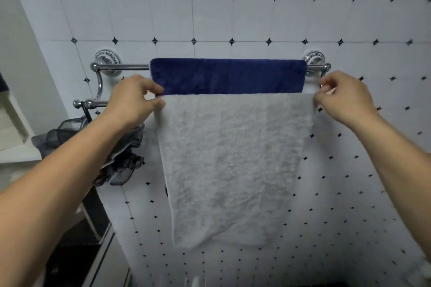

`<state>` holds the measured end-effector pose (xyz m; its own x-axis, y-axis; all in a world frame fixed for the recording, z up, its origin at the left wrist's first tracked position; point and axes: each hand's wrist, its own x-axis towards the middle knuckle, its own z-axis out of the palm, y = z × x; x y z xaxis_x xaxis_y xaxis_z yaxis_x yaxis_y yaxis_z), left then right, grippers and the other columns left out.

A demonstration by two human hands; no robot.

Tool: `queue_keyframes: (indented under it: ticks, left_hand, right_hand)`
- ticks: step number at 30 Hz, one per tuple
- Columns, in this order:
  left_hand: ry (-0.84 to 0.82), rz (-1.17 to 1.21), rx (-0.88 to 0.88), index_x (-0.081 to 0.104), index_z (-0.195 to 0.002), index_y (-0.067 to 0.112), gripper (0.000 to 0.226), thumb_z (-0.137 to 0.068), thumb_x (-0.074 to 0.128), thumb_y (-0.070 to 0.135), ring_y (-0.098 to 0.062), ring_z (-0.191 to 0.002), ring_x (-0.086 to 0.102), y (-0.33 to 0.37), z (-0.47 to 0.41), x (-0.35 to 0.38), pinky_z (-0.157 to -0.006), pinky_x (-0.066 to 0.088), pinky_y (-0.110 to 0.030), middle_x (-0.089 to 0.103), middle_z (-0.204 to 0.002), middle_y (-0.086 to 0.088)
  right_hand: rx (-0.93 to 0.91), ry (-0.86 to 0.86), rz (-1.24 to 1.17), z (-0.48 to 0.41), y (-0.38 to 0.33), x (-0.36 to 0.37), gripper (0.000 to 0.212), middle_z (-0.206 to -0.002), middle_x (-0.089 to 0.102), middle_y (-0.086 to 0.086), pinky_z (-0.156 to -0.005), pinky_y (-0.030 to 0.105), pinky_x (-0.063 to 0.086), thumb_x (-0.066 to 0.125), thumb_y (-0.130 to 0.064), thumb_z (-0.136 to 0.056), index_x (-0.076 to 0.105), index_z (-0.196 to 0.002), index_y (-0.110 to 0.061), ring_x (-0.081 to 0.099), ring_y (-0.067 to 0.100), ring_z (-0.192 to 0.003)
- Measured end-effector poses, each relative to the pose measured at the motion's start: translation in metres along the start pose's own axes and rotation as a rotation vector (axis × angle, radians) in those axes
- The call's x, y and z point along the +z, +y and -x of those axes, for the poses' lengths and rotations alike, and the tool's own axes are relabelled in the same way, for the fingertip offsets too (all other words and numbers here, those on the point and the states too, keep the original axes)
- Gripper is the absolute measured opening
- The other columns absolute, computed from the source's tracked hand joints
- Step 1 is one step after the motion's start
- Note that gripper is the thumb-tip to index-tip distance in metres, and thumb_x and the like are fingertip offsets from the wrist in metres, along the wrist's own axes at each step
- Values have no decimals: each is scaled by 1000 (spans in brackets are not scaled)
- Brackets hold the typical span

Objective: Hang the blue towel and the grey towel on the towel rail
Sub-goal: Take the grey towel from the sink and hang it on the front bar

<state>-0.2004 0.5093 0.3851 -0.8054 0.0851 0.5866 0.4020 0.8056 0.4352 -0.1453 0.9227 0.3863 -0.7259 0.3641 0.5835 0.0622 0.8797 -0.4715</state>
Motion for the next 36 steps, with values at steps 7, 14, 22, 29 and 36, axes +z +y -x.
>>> queue_keyframes:
  ticks: [7, 14, 22, 29, 36]
  left_hand:
    - [-23, -244, 241, 71, -118, 24, 30, -88, 68, 25, -29, -107, 64, -9, 2, 5, -101, 39, -48, 75, -110, -5]
    - [287, -108, 298, 62, -114, 10, 23, -92, 54, 12, -27, -87, 59, -9, 63, 31, -71, 47, -43, 64, -103, -13]
    - [50, 188, -453, 48, -124, 8, 61, -76, 80, 29, -28, -96, 60, -29, 101, 98, -88, 50, -44, 54, -124, -12]
    - [111, 276, -448, 55, -78, 15, 14, -91, 61, 16, -21, -70, 72, -49, 70, 88, -68, 55, -36, 67, -73, -4]
    - [152, 452, -399, 54, -92, 24, 17, -78, 56, 33, -13, -78, 63, -21, 101, 111, -78, 53, -39, 62, -87, 10]
  right_hand:
    - [-242, -38, 329, 6, 8, 8, 22, -103, 69, 9, -88, 45, 36, 69, -28, -83, 71, -105, -24, 53, 36, -105]
    - [155, 54, -213, 68, 39, 47, 20, -92, 65, -6, -75, 32, 45, 66, -32, -79, 63, -98, -25, 60, 17, -88]
    - [380, -655, -212, 127, 81, 117, 34, -64, 49, 0, -58, 29, 39, 82, -20, -78, 52, -63, -15, 51, 18, -63]
    - [391, -407, -21, 119, 119, 111, 40, -57, 49, 1, -53, 28, 36, 73, -16, -84, 45, -55, -16, 44, 17, -54]
    - [340, -519, -159, 130, 107, 130, 35, -61, 45, 0, -56, 32, 32, 70, -20, -79, 40, -63, -16, 44, 19, -58]
